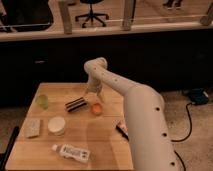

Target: Place apple in paper cup

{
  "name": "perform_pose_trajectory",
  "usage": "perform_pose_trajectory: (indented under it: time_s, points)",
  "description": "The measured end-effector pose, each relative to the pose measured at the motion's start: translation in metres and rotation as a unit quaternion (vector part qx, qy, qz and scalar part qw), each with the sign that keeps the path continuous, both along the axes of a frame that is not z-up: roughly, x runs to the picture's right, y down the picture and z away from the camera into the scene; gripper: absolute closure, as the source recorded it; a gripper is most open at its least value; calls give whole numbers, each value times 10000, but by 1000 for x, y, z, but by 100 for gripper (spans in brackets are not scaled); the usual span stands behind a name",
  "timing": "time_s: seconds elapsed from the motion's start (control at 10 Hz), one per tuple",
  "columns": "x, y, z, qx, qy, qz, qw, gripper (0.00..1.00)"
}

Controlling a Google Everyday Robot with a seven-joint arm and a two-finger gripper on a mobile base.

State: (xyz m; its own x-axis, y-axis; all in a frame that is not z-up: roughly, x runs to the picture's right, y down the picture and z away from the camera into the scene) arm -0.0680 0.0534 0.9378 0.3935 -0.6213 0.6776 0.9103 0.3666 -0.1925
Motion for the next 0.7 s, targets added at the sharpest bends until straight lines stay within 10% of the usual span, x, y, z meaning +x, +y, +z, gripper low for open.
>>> perform_pose_trajectory:
  time_s: [0.7]
  points:
    - [9,26,-12,-175,90,46,9998,20]
